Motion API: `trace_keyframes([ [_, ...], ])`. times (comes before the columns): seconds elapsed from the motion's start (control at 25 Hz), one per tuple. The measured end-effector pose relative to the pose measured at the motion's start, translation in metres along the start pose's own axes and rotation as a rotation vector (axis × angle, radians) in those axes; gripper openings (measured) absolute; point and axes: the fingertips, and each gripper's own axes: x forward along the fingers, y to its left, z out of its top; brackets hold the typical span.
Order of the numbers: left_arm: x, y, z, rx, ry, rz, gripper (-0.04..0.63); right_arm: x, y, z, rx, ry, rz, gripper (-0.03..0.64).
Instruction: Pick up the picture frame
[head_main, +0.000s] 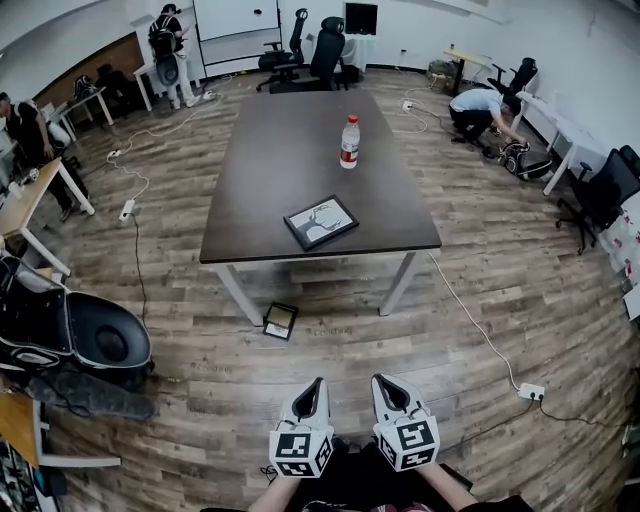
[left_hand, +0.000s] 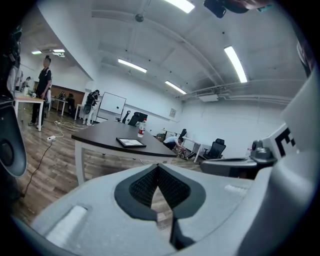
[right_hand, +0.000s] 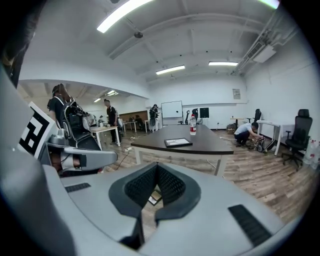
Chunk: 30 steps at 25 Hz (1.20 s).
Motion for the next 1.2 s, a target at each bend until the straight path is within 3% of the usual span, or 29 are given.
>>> trace_keyframes([
  [0.36,0.033,0.059,0.039,0.061,-0.01,-0.113,0.008,0.071,0.032,0.025,0.022,0.005,-0.028,0.008],
  [0.6,0.045,0.085,0.033,0.004,0.054,-0.053,0.008,0.093,0.043,0.019,0.077,0.066,-0.021,0.008],
  [0.8,0.048,0.08,0.036,0.026,0.046,-0.106,0.008,0.097,0.046,0.019,0.084,0.064,-0.031,0.008],
  [1.2,0.062,0.105,0.046,-0.007,0.029,-0.03,0.008,0.131,0.04,0.024,0.092,0.073,0.021,0.008],
])
